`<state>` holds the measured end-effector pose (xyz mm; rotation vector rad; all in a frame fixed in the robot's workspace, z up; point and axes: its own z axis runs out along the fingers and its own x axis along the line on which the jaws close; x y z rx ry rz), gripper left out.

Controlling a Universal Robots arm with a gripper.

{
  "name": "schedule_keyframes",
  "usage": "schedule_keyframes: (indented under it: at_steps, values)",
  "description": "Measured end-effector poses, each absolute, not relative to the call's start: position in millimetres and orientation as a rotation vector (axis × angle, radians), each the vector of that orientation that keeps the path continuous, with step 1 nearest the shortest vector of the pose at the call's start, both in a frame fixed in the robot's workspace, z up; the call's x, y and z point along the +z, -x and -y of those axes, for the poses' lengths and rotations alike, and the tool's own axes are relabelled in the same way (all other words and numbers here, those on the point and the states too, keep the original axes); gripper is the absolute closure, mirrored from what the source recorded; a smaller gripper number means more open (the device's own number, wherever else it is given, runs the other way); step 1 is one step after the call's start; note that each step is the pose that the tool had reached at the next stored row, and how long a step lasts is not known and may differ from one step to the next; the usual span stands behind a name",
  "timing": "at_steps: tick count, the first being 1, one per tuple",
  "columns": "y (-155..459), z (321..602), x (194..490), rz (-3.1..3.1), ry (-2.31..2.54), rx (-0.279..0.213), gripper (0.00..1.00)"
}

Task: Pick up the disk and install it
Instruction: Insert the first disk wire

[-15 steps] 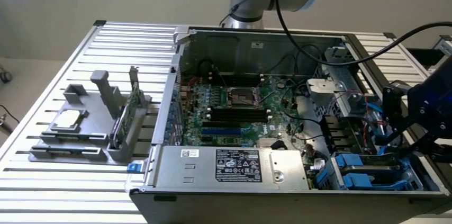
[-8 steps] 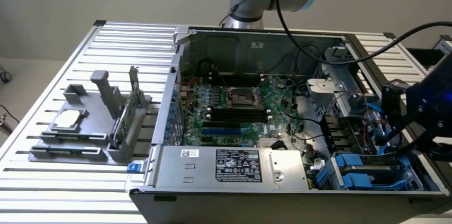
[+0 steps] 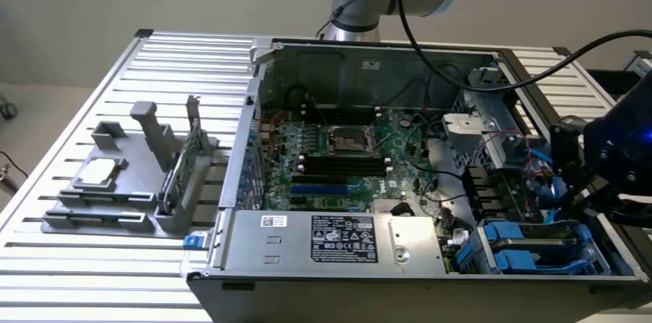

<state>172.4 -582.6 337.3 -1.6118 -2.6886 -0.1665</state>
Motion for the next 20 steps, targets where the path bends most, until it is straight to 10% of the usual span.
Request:
schedule_keyframes:
  at_steps: [20]
  values:
    - [-168.5,582.7,339.7,2.516,1.68,-0.067,0.82]
